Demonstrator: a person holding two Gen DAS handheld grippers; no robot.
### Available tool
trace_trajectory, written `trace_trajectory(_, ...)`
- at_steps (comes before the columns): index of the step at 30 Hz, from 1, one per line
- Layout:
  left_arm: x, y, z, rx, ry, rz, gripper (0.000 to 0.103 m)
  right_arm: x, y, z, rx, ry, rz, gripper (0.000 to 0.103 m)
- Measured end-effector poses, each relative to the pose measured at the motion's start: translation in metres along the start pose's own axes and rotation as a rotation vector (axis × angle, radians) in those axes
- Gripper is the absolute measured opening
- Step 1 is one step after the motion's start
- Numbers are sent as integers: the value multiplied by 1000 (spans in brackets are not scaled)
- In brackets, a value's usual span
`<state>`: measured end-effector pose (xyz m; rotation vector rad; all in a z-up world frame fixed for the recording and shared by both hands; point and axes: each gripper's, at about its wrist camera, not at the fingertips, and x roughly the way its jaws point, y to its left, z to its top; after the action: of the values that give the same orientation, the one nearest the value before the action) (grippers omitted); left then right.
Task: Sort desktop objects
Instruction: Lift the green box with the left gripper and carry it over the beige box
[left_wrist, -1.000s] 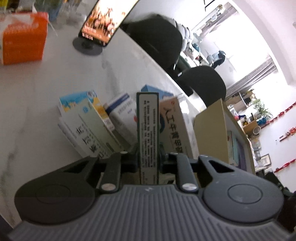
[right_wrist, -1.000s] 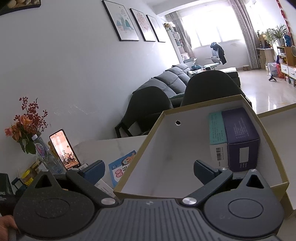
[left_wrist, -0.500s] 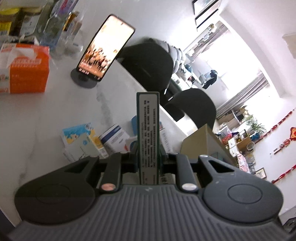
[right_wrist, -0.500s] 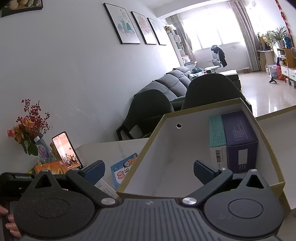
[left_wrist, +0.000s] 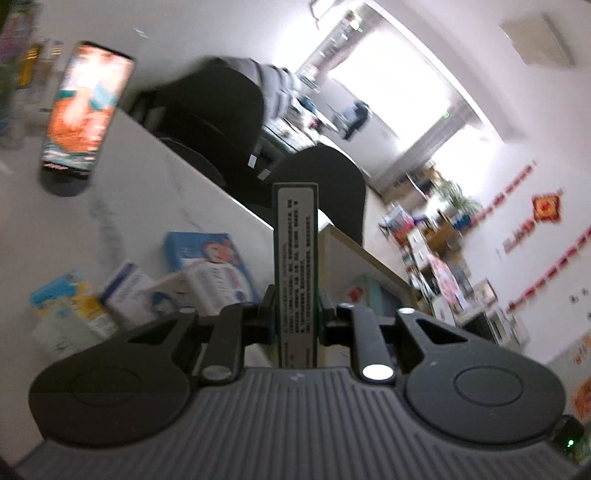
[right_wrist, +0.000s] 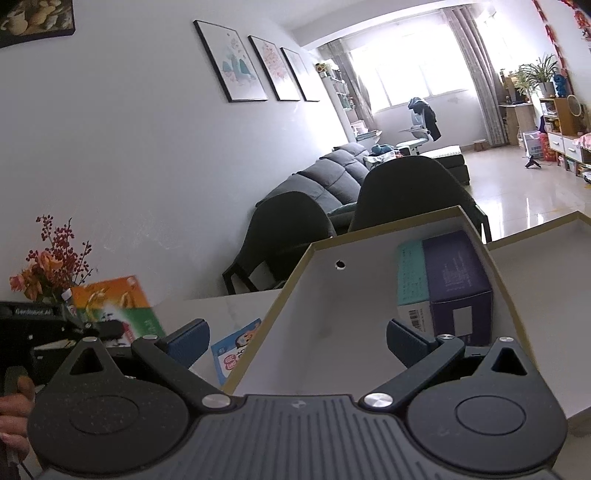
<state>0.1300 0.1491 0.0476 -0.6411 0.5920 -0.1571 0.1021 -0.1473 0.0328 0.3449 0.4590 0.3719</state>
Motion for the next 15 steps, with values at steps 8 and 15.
trace_trajectory(8,63,-46,18,140,127,-57,18,-1,-11,3,13,-12,-19,102)
trace_trajectory(15,111,-76,20,212,233,-83,18,2,-22,7,11,-21,-46,102)
